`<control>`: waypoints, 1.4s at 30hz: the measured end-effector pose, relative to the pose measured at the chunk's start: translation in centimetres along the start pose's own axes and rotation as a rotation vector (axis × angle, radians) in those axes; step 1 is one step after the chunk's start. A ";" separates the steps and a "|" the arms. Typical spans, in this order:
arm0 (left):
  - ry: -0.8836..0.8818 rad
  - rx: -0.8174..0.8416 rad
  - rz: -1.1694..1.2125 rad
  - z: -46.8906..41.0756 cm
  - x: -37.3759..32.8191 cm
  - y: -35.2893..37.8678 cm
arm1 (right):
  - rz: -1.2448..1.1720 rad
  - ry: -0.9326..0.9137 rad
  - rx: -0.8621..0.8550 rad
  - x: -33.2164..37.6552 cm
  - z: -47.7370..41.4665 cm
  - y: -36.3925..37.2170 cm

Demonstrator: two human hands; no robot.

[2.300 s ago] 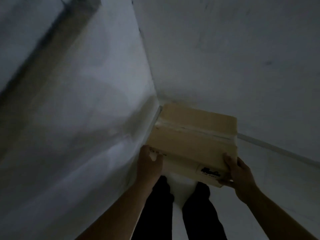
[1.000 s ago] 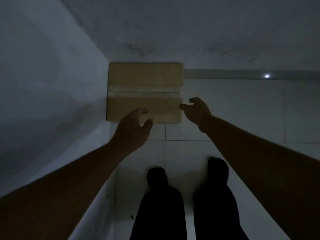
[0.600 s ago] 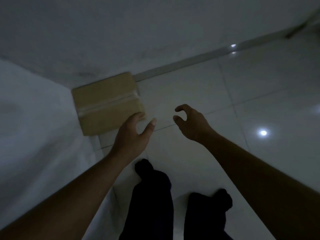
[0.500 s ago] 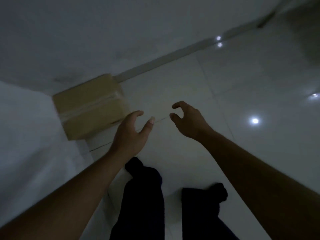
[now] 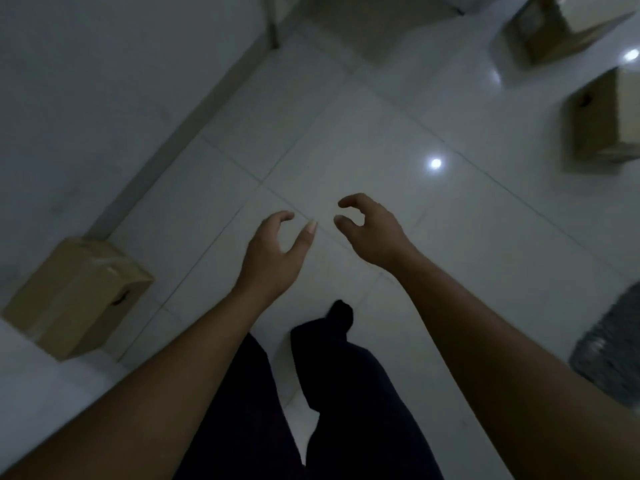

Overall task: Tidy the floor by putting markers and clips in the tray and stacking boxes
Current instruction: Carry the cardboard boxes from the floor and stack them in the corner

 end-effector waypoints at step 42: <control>0.536 0.633 -0.325 -6.6 -62.6 61.7 | -0.764 0.477 -0.951 -44.2 11.8 -68.2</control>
Point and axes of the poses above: each hand's wrist, its own z-axis away from the middle knuckle, its own y-axis out of the palm, x = y × z, the point moved 2 cm from there along -z, towards the middle knuckle, and after that the axes turned 1 degree about z, right-handed, at the moved point
